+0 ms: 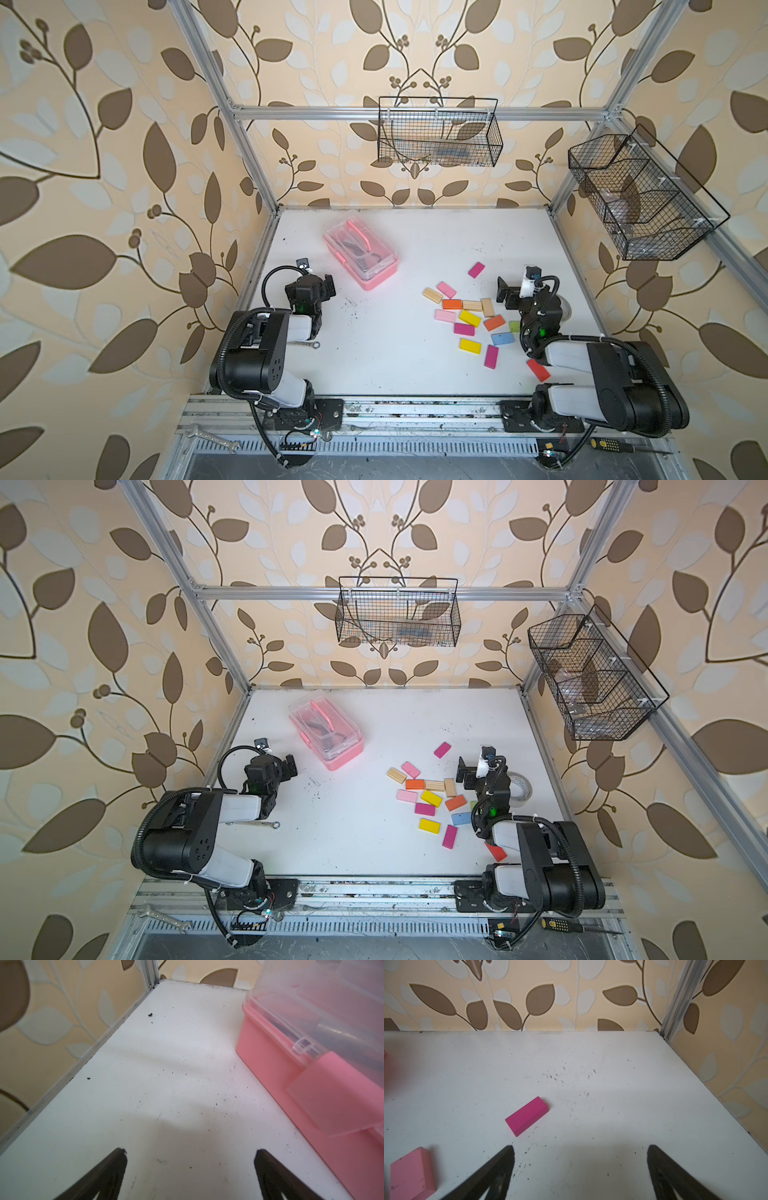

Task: Assemble the number 7 with building blocks
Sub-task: Move the distractor to the center of the board.

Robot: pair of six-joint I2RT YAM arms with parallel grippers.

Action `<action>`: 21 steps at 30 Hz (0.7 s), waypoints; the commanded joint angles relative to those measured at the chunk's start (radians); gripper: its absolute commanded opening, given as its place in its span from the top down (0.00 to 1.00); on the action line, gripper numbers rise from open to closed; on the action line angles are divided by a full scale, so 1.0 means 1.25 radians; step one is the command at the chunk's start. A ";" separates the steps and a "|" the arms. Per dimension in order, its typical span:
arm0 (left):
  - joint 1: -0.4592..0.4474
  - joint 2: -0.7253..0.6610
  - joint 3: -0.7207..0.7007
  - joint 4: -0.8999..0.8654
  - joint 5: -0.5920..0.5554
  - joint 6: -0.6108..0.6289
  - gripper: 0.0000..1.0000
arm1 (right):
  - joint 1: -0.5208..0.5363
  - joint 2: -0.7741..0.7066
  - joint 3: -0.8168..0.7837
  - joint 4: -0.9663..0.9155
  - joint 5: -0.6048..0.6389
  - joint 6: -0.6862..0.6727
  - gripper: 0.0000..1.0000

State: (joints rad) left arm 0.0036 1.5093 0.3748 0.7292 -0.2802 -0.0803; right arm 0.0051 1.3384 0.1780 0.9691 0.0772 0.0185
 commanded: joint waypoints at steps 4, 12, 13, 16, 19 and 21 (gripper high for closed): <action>0.000 -0.027 -0.006 0.030 0.010 0.006 0.01 | -0.003 -0.010 0.004 0.016 -0.016 -0.001 0.01; -0.002 -0.155 0.065 -0.195 0.014 0.004 0.01 | 0.001 -0.130 0.030 -0.119 0.017 0.005 0.01; -0.002 -0.170 0.085 -0.232 0.008 -0.006 0.01 | 0.001 -0.144 0.035 -0.142 0.025 0.011 0.01; -0.002 -0.214 0.144 -0.363 -0.009 -0.070 0.01 | 0.001 -0.188 0.071 -0.246 0.059 0.040 0.01; -0.002 -0.255 0.205 -0.485 0.012 -0.133 0.01 | -0.012 -0.222 0.145 -0.395 0.046 0.112 0.01; -0.002 -0.279 0.240 -0.557 0.039 -0.172 0.01 | -0.012 -0.241 0.200 -0.496 0.034 0.145 0.01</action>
State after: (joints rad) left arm 0.0036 1.2163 0.6052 0.2256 -0.2630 -0.1917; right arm -0.0048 1.0744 0.3355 0.5747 0.1204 0.1165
